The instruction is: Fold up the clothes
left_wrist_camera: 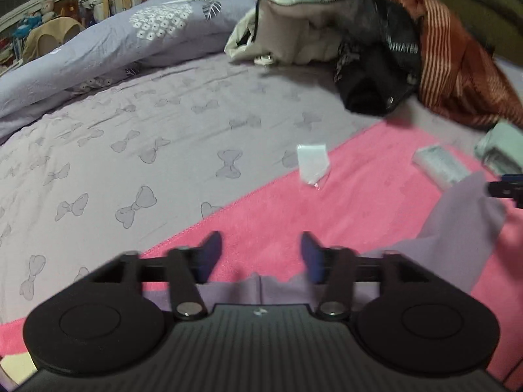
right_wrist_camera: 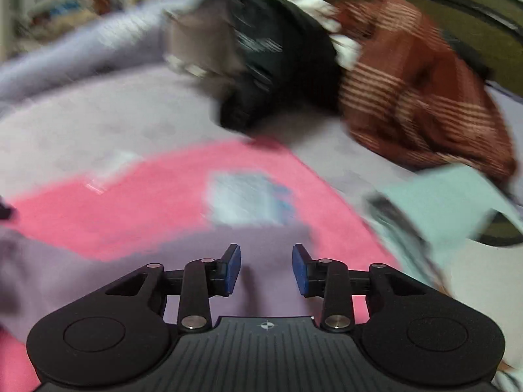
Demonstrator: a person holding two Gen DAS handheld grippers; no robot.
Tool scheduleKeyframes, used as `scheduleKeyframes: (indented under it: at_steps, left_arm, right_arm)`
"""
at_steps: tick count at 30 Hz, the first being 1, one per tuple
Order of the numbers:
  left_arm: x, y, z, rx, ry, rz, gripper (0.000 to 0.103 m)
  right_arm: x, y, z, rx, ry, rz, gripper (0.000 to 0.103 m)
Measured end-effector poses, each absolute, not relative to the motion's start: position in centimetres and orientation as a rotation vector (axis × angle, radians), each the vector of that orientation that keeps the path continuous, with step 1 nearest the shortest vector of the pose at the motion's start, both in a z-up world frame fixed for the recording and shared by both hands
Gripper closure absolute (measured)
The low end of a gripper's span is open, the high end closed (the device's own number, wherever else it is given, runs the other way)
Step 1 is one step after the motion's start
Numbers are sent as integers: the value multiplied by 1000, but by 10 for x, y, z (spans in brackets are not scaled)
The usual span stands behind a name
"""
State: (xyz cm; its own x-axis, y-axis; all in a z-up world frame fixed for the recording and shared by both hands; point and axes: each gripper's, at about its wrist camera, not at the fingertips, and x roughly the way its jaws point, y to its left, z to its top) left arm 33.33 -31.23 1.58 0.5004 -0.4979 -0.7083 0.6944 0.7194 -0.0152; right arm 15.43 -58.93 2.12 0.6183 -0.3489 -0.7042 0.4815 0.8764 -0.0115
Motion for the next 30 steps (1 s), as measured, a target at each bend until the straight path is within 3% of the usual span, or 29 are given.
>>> scheduleKeyframes:
  at_steps: [4,6,7,8,9,10,11,12,13,14,15,19,21,24,25,26,27,28,30]
  left_arm:
    - [318,-296,10,344,731,-695,42]
    - [309,-285,7,361,718,-668,42]
    - [304,-276,8,352,710,-660,42]
    - [298,-268,9,346,700,-648,42]
    - [291,-259,10,348,687,-630,42]
    - [285,-250,11,347,682,-611,42]
    - [280,-240,12,345,677,-593,41]
    - [276,-230,11,328,689,-580,40]
    - [275,-223,6,315,717,-570,37]
    - [274,-216,2,303,745,-559,37]
    - [273,-209,-2,290,773,-548,37]
    - [270,-196,-21,250,828,-518,36]
    - [269,-194,-24,242,815,-525,34]
    - [268,-194,-27,237,800,-534,32]
    - [268,-193,-27,232,800,-534,32]
    - [269,-194,-27,234,803,-534,32]
    - [269,-195,-26,235,804,-536,32]
    - [268,-194,-27,231,798,-535,32]
    - [266,-193,-28,221,785,-533,32]
  right_arm:
    - [207,-589,7,378,943,-297,70]
    - [221,-604,-5,590,916,-196,72]
    - [230,-612,-9,561,939,-277,72]
    - [239,-621,-12,530,961,-358,82]
    - [248,-628,-15,486,981,-443,103]
    - [257,-630,-11,310,988,-580,102]
    - [265,-632,-8,131,988,-714,87]
    - [274,-633,-4,-51,980,-843,85]
    - [282,-634,0,-215,965,-950,76]
    - [285,-626,3,-158,956,-866,38]
    - [288,-618,6,-102,945,-782,19]
    - [301,-586,18,117,890,-446,21]
    - [309,-570,22,219,861,-283,27]
    - [359,-541,-21,236,1045,-233,36]
    - [383,-531,-29,171,1058,-235,33]
    - [406,-523,-24,108,988,-232,41]
    - [426,-523,-10,135,905,-201,56]
    - [429,-534,5,272,827,-155,55]
    - [435,-557,35,534,666,-66,20]
